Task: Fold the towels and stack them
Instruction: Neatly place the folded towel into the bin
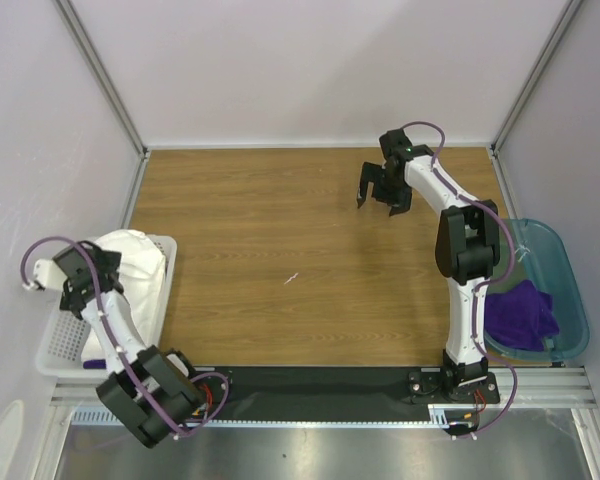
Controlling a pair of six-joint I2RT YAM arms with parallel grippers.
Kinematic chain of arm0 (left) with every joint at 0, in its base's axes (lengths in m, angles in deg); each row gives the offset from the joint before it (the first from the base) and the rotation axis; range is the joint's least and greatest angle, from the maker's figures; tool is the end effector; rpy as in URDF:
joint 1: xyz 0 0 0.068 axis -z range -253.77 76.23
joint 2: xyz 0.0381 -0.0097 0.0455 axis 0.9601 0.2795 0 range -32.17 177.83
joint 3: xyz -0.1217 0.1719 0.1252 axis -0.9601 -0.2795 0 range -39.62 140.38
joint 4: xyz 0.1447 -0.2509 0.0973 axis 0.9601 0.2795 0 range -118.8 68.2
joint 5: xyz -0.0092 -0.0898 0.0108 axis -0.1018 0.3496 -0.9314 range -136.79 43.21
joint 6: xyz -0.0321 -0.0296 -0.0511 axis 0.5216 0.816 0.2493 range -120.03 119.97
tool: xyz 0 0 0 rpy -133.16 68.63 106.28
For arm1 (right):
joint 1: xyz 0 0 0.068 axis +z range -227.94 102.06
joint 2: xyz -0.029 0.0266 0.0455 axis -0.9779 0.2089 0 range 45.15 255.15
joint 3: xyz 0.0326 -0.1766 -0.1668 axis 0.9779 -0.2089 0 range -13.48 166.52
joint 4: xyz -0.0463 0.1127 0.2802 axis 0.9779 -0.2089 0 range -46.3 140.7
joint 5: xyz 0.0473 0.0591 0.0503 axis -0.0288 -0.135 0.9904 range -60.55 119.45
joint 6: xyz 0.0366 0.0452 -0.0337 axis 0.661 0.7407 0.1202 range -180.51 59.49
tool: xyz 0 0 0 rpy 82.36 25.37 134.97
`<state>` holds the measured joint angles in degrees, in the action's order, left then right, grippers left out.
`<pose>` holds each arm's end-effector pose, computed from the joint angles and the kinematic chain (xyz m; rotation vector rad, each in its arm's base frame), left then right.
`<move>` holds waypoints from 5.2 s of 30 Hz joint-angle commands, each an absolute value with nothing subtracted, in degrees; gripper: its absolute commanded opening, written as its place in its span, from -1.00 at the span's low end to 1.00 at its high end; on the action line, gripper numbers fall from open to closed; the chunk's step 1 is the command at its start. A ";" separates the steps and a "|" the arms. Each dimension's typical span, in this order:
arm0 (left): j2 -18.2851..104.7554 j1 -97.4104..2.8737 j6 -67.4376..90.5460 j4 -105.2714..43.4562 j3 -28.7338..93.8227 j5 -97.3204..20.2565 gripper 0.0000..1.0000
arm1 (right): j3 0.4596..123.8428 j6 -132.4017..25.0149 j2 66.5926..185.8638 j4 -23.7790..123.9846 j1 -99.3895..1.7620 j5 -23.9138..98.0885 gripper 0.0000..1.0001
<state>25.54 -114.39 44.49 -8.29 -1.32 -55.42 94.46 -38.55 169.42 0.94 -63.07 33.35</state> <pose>0.2124 0.1927 0.1905 -1.5876 1.6107 0.1345 0.4830 0.1321 0.1670 0.1505 2.7500 0.2732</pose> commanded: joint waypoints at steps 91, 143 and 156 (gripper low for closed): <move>51.86 -95.21 25.29 -6.32 38.77 -50.22 0.83 | 83.55 -36.52 153.08 4.29 -63.35 28.74 1.00; 61.09 -98.38 18.70 -13.79 31.57 -46.61 -0.12 | 75.99 -35.37 152.81 7.11 -67.04 32.52 1.00; 55.64 -98.29 14.65 -6.13 25.42 -51.44 -0.14 | 76.61 -35.99 153.69 6.32 -67.13 31.82 1.00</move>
